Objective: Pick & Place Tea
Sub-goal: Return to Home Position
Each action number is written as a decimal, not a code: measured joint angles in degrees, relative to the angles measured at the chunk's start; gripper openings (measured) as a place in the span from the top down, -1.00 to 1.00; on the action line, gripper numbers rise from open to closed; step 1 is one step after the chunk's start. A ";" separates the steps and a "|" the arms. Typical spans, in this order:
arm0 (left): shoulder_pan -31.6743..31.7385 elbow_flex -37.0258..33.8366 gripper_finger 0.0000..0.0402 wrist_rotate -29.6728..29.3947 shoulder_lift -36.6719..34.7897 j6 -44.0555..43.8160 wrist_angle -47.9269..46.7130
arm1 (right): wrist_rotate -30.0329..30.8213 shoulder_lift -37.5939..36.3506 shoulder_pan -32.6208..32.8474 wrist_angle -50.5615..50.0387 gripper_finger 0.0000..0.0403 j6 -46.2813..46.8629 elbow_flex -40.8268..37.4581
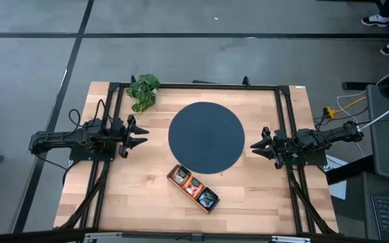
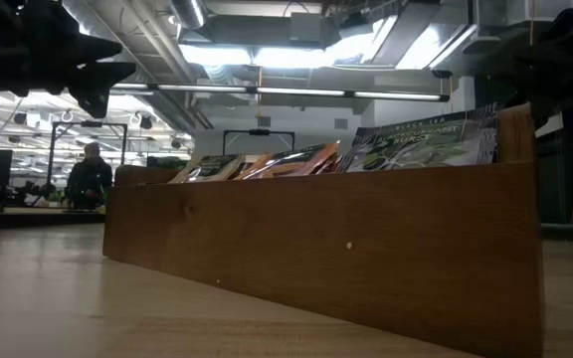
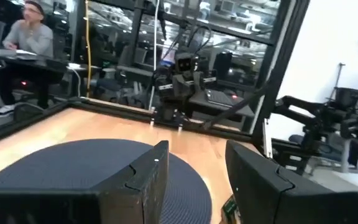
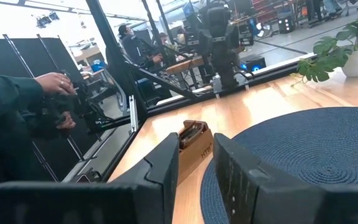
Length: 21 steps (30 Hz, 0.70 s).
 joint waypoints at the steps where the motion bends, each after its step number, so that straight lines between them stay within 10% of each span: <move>1: -0.02 0.00 0.22 0.21 0.00 -0.02 0.13 | 0.00 0.03 0.01 -0.03 0.49 -0.01 0.00; 21: -0.17 -0.02 0.22 7.34 0.59 -2.01 -3.43 | 0.00 0.03 -0.01 -0.02 0.49 0.00 0.00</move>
